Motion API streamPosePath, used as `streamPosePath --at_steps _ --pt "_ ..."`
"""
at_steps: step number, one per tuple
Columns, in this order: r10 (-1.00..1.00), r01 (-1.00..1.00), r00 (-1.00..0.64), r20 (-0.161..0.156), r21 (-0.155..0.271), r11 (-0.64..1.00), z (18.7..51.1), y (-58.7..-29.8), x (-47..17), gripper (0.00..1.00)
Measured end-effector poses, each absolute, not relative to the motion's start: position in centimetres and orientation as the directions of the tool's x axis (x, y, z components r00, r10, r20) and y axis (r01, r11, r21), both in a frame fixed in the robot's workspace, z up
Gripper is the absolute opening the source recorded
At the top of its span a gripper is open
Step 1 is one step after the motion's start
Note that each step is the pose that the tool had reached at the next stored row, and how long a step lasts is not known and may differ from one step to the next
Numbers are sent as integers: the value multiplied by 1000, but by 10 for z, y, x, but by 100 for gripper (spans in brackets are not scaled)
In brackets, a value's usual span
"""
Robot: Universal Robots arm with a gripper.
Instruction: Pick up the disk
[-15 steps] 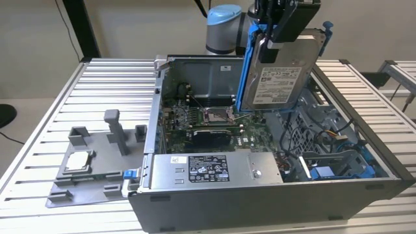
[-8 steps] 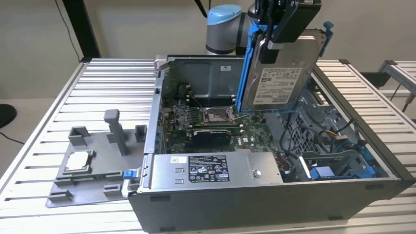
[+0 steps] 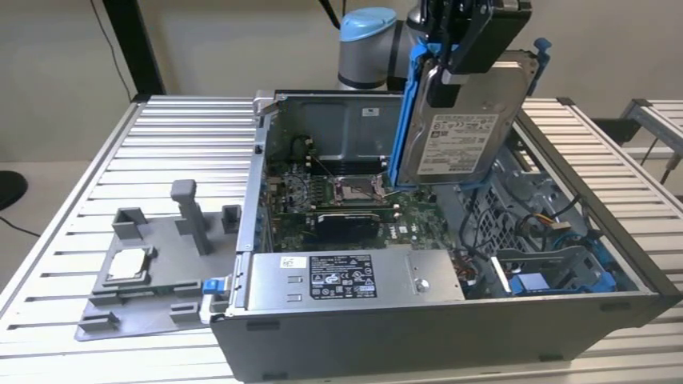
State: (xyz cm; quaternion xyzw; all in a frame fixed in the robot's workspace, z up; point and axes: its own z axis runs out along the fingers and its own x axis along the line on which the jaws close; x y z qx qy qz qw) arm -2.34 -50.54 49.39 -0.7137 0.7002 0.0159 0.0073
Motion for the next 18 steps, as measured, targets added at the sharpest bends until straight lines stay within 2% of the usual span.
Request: streamPosePath --at_steps 18 --pt "-999 -1000 13 -33 12 -14 490 -526 -13 0"
